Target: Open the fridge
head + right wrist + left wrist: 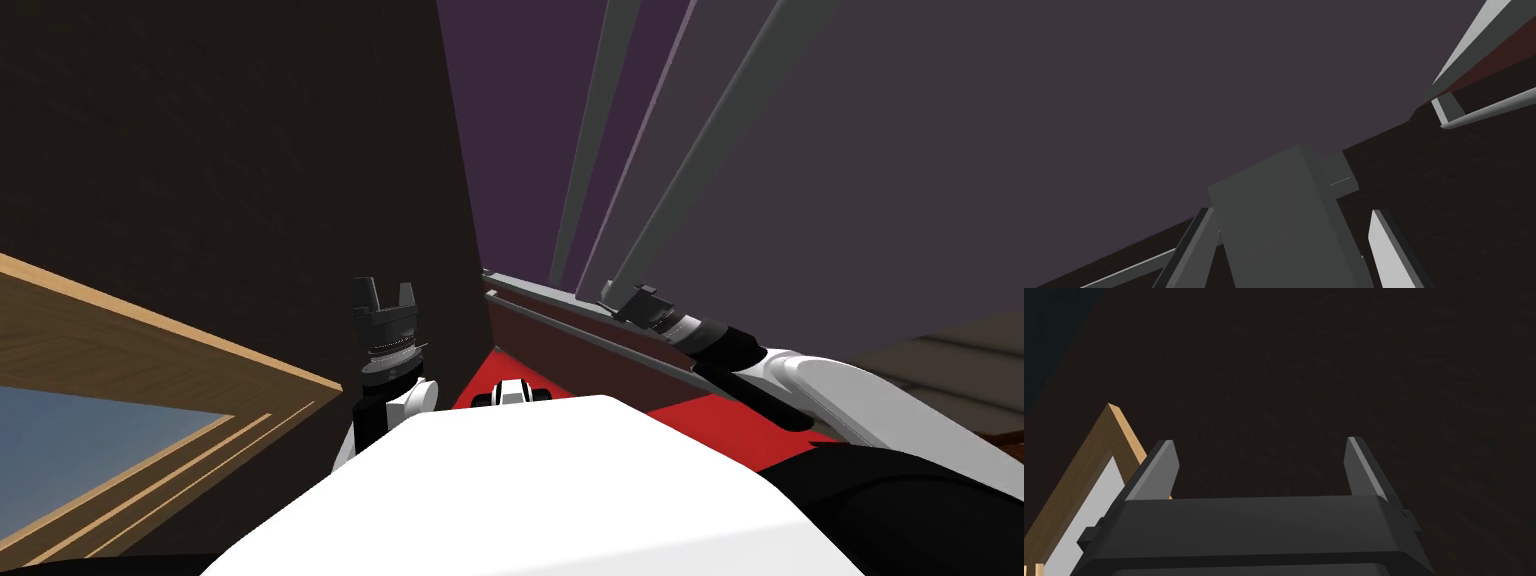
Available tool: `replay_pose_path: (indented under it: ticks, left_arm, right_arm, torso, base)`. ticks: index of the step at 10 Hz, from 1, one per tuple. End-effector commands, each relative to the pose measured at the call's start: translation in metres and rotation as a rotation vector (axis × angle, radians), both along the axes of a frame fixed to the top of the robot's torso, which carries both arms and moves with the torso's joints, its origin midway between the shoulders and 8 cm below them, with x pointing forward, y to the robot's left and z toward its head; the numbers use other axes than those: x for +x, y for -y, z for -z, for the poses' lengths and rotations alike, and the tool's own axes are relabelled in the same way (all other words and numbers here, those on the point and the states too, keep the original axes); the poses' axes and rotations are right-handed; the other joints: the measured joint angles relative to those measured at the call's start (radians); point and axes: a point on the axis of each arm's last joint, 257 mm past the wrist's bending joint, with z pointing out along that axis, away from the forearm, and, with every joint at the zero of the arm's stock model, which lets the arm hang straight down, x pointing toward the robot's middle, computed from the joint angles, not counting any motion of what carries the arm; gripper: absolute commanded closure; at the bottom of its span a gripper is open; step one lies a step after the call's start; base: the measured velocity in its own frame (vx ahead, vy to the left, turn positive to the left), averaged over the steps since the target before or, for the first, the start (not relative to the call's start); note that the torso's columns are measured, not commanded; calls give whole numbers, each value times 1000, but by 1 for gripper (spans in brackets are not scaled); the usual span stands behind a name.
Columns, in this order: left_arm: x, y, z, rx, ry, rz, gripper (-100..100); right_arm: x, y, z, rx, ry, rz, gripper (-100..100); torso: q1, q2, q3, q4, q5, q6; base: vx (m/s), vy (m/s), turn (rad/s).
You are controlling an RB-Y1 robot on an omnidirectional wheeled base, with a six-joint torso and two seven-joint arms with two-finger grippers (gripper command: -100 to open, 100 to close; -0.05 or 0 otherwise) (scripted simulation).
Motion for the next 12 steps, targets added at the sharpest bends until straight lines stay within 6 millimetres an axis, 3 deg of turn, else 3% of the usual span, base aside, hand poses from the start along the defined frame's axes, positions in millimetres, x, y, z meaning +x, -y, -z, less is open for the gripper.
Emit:
replay_pose_path:
  ticks: [1, 12]
  left_arm:
    - [0, 0, 0, 0, 0, 0, 0]
    - [0, 0, 0, 0, 0, 0, 0]
  right_arm:
    - [-12, -14, 10, -26, -29, -52, 100]
    - [-47, -51, 9, -36, -34, -191, 100]
  torso:
    - [0, -1, -1, 1, 1, 0]
    - [2, -5, -3, -2, 1, -3]
  base:
    - [-35, -37, 0]
    - [-23, -26, -2]
